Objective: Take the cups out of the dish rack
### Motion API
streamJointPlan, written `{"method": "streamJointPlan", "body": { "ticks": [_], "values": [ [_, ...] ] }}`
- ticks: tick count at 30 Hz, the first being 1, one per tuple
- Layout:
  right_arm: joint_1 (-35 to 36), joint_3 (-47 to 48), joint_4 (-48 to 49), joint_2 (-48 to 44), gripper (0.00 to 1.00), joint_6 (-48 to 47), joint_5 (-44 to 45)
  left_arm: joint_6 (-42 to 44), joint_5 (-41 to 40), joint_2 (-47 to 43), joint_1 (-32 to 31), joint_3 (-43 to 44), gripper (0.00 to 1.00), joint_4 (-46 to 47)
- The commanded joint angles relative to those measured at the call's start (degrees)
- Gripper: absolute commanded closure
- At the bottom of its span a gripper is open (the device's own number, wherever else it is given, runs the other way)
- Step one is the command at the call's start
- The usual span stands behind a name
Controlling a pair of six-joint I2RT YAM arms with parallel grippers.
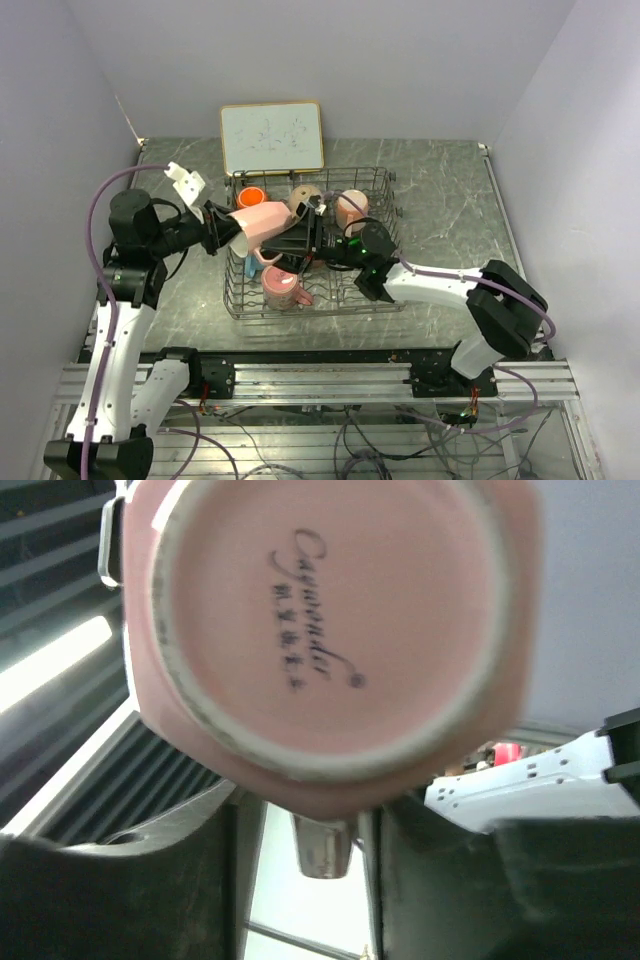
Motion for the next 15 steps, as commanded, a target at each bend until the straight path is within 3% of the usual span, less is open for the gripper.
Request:
{"method": "streamJointPlan", "body": {
  "ticks": [1, 4, 7, 12, 15],
  "values": [
    [-0.61, 0.33, 6.69, 0.36, 0.46, 1.19, -0.81, 2.75, -0.95, 3.06, -0.25, 4.75, 0.93, -7.16],
    [-3.60, 1.09, -5.53, -2.39, 0.22, -6.44, -3.92, 4.83, -11.67, 5.49, -0.18, 7.61, 0.93, -10.92],
    [-8.44, 3.62, -28.46, -6.59, 0.01, -21.01, -5.39, 7.86, -22.61, 9.45, -0.18, 12.49, 0.93, -15.43],
    [-16.53, 6.94, -52.06, -11.34, 0.00, -40.02, -4.76, 11.60, -45.78, 25.09, 0.09, 26.88, 0.93, -26.24],
    [-18.18, 11.46, -65.84, -11.44, 0.00, -50.99, -1.49, 13.83, -51.05, 33.84, 2.77, 33.75, 0.93, -30.29]
  ]
}}
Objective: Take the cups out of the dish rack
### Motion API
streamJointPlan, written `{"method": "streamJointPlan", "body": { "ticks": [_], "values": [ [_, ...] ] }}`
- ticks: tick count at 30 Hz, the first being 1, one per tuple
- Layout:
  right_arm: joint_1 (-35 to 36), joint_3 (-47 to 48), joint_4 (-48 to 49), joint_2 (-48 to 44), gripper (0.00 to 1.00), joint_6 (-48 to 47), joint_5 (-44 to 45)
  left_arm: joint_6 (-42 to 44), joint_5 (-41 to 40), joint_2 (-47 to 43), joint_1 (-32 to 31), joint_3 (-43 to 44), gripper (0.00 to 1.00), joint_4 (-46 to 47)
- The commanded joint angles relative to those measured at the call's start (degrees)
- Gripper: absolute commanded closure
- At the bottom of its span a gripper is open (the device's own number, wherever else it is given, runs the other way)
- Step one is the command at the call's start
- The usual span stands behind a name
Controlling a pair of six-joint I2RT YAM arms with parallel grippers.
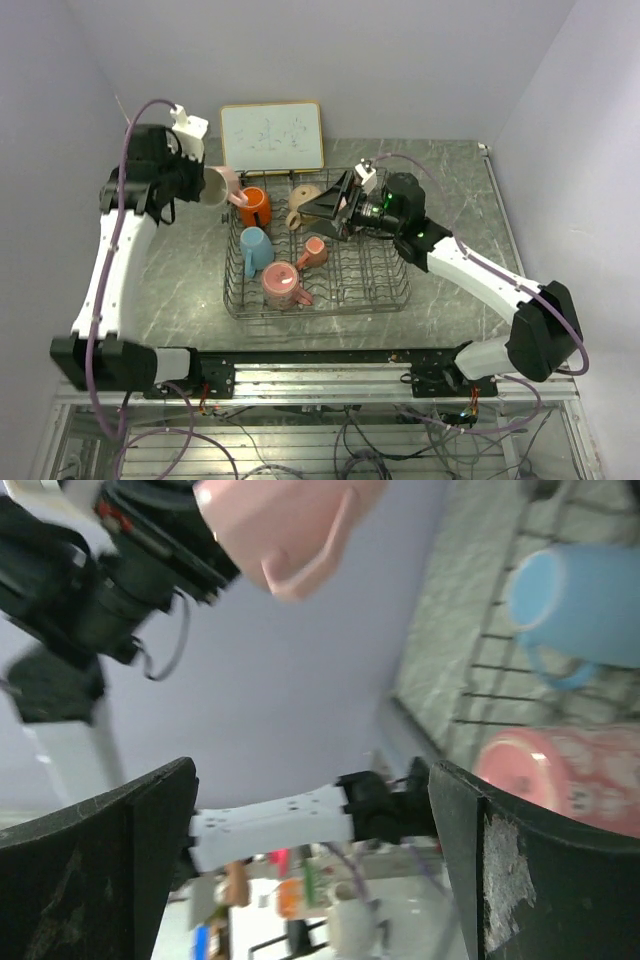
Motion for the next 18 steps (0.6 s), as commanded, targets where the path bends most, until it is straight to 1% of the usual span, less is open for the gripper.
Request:
{"method": "streamJointPlan", "body": {
  "ticks": [1, 4, 8, 9, 13, 18],
  "values": [
    [-1.49, 6.80, -27.54, -1.29, 0.00, -22.74, 4.80, 3.20, -13.97, 9.12, 4.52, 8.21, 0.93, -4.65],
    [-1.59, 7.91, -33.42, -2.84, 0.00, -29.15, 10.40, 2.78, -15.56, 16.36, 7.76, 13.31, 0.93, -3.46],
    [-1.53, 6.79, -34.10, -6.10, 0.00, -35.05, 15.83, 1.31, -17.28, 27.86, 8.54, 22.02, 0.93, -4.96],
    [-1.57, 6.00, -33.61, -7.07, 0.00, -36.03, 16.98, 0.86, -17.40, 31.60, 8.64, 24.03, 0.93, -5.23],
    [-1.58, 2.99, -31.65, -10.50, 0.00, -38.12, 19.56, -0.28, -15.34, 40.70, 8.74, 31.77, 0.93, -5.03],
    [-1.52, 3.95, -35.03, -9.50, 0.00, -40.30, 22.07, -1.16, -13.61, 52.35, 8.70, 44.54, 0.93, -8.50]
  ]
}}
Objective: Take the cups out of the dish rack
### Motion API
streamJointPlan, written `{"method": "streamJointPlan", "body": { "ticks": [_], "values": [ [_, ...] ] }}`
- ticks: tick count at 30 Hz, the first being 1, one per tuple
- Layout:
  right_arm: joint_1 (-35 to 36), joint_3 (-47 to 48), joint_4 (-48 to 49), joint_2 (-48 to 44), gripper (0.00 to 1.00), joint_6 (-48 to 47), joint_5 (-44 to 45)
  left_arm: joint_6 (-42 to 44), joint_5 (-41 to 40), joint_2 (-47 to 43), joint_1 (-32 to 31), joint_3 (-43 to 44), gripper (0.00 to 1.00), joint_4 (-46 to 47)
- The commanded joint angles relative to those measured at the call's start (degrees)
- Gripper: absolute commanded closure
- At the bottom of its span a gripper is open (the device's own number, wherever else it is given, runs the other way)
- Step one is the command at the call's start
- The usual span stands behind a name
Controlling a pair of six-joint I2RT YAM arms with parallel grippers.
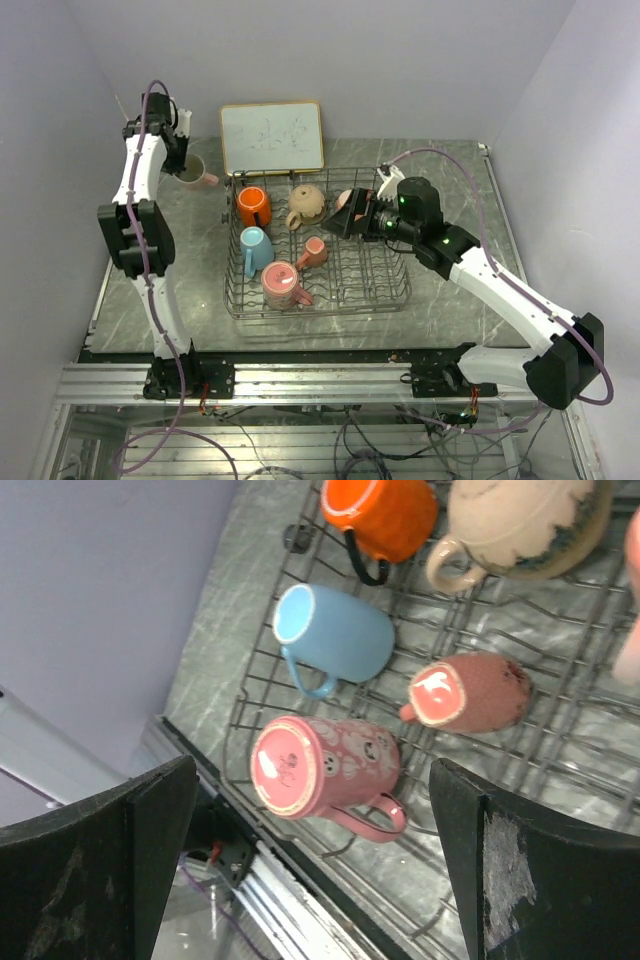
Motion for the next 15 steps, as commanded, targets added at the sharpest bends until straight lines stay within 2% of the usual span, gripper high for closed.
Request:
{"method": "streamJointPlan", "body": {
  "ticks": [1, 7, 15],
  "values": [
    [-0.02, 0.08, -3.57, 0.96, 0.00, -4.31, 4.52, -1.86, 1.71, 6.46, -0.17, 12.67, 0.93, -1.71],
    [0.11, -0.13, -3.67, 1.88, 0.00, -5.55, 5.80, -0.69, 0.66, 15.92, -0.30, 23.00, 0.93, -2.85],
    [1.35, -0.93, -3.08, 4.12, 0.00, -6.77, 7.09, 1.19, 4.18, 19.29, -0.93, 22.74, 0.93, -1.53]
  ]
}}
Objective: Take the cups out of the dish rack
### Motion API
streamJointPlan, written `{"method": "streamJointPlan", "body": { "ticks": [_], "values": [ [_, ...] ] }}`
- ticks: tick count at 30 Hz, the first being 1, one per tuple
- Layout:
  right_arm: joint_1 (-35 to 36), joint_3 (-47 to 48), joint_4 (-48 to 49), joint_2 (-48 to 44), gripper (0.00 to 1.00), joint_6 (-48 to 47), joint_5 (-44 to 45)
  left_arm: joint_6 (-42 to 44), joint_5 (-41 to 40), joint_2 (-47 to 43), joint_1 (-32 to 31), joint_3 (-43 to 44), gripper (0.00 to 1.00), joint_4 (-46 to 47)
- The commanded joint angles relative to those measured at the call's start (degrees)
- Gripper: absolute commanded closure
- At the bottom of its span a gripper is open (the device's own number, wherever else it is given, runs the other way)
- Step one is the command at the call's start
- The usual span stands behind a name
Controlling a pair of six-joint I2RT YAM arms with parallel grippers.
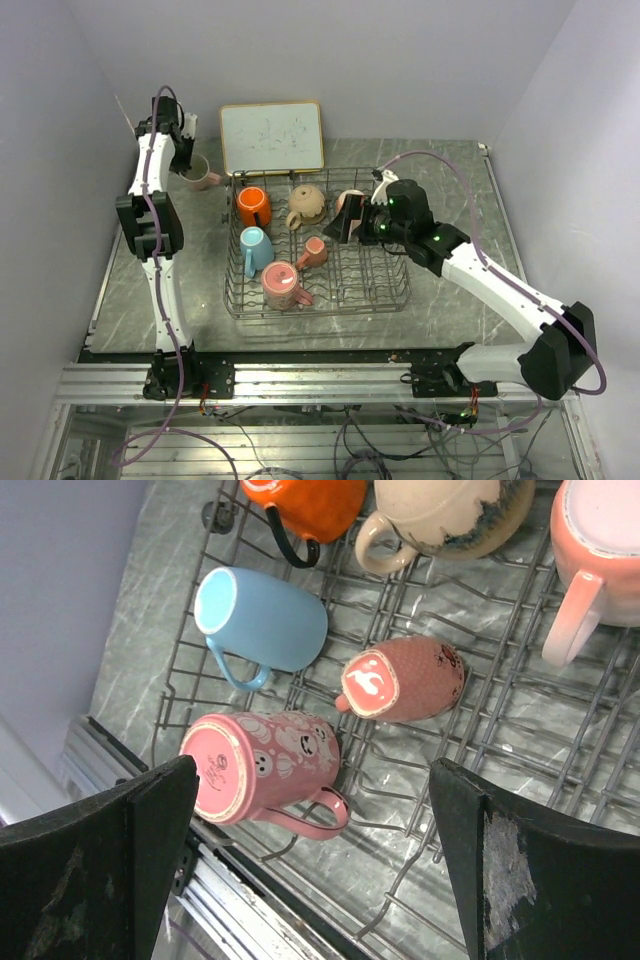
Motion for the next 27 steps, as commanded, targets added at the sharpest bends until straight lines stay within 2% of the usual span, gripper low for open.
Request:
{"method": "streamJointPlan", "body": {
  "ticks": [1, 10, 11, 12, 13, 14, 15, 16, 18, 27],
  "values": [
    [1.03, -0.83, 0.09, 1.89, 0.00, -1.77, 1.87, 1.52, 3.71, 0.17, -1.03, 2.92, 0.93, 0.44],
    [4.78, 0.37, -0.33, 5.34, 0.00, -2.35, 5.29, 1.88, 5.92, 1.89, -1.40, 3.90, 0.93, -2.33],
    [5.27, 0.67, -0.54, 5.61, 0.00, -2.56, 5.86, 1.62, 5.33, 2.04, -1.36, 4.15, 0.90, -2.20],
    [5.87, 0.94, -0.70, 5.98, 0.00, -3.15, 6.55, 1.43, 4.83, 2.22, -1.40, 4.65, 0.79, -2.34],
    [6.52, 1.16, -0.81, 6.45, 0.00, -3.78, 7.29, 1.08, 4.20, 2.28, -1.41, 5.23, 0.61, -2.45],
    [7.16, 1.27, -0.87, 6.84, 0.00, -4.55, 8.10, 0.84, 3.77, 2.11, -1.41, 5.59, 0.37, -2.40],
    [7.93, 1.29, -0.84, 7.28, 0.00, -5.60, 8.94, 0.63, 3.38, 1.47, -1.41, 5.50, 0.19, -1.94],
    [8.64, 1.25, -0.62, 7.70, 0.00, -6.70, 9.36, 0.53, 3.07, 0.53, -1.41, 4.79, 0.10, -1.11],
    [9.69, 0.75, 0.42, 8.49, 0.00, -9.43, 8.68, 0.34, 2.80, -2.51, -1.38, 1.86, 0.01, 1.37],
    [12.26, 1.33, 0.44, 9.21, 0.02, -22.01, -1.34, -0.21, 0.67, -13.15, -1.58, -0.73, 0.00, 4.22]
  ]
}}
